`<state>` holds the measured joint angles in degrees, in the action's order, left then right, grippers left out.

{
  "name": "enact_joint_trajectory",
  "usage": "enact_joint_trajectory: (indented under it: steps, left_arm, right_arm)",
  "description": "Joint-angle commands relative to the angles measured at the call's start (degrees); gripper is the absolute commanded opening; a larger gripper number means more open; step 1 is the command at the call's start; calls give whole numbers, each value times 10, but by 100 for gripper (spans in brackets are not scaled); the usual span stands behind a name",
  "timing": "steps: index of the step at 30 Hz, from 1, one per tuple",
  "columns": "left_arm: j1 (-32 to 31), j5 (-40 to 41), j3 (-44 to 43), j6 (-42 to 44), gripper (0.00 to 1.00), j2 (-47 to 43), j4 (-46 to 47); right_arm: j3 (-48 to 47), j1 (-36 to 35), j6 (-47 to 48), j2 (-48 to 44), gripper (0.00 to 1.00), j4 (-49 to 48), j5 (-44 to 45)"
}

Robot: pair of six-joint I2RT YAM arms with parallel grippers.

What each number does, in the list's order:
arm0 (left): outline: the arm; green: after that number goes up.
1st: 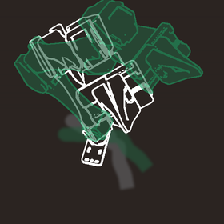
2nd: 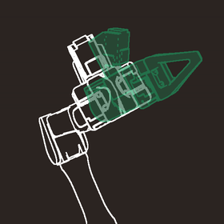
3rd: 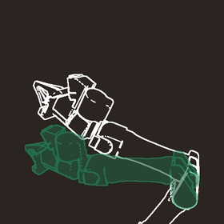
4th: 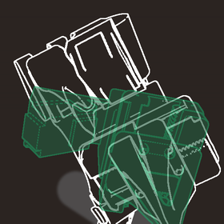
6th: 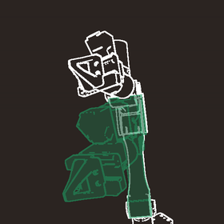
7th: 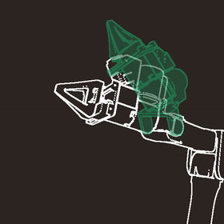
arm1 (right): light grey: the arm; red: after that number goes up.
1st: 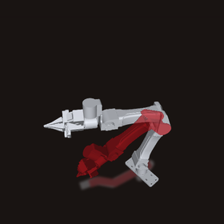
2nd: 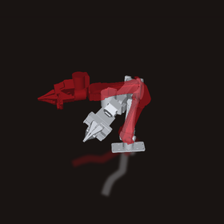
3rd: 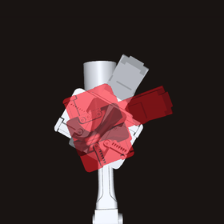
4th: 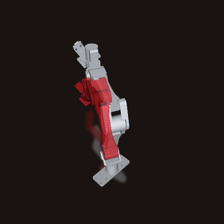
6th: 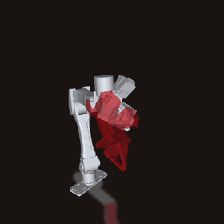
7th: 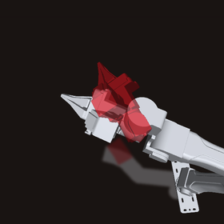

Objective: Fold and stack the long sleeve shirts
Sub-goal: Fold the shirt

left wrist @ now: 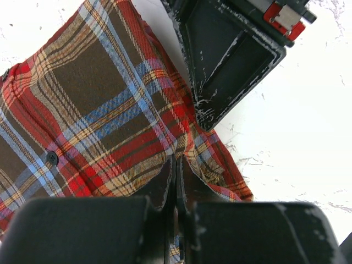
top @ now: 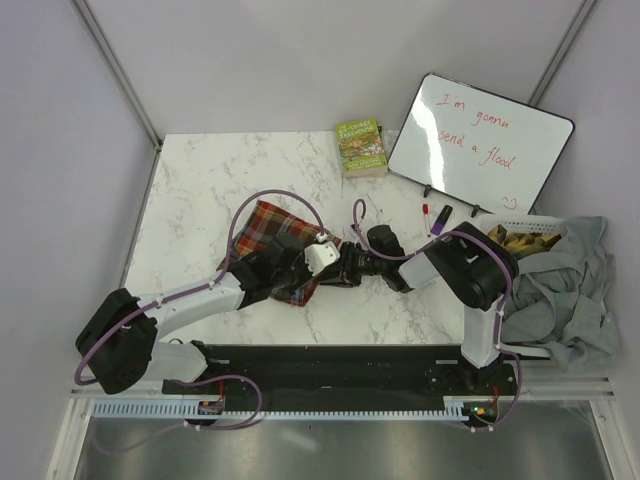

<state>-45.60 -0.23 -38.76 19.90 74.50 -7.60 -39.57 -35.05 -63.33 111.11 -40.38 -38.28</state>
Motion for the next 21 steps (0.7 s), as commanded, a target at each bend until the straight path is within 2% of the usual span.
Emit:
enact_joint_trajectory:
  steps: [1, 3, 16, 19, 21]
  left_arm:
    - [3, -14, -14, -22, 2, -15, 11]
    - [3, -16, -13, -23, 2, -15, 14]
    - [4, -17, -8, -24, 2, -17, 18]
    - [5, -17, -6, -25, 2, -18, 19]
    - [5, -18, -6, -25, 2, -17, 21]
  right_arm:
    - [-19, -5, -28, 16, 31, -57, 15]
    - [-19, -6, -42, 20, 31, -81, 14]
    - [-26, -16, -43, 47, 30, -66, 33]
    - [-25, -17, -46, 53, 32, -67, 36]
    - [-26, -20, -51, 55, 41, -71, 32]
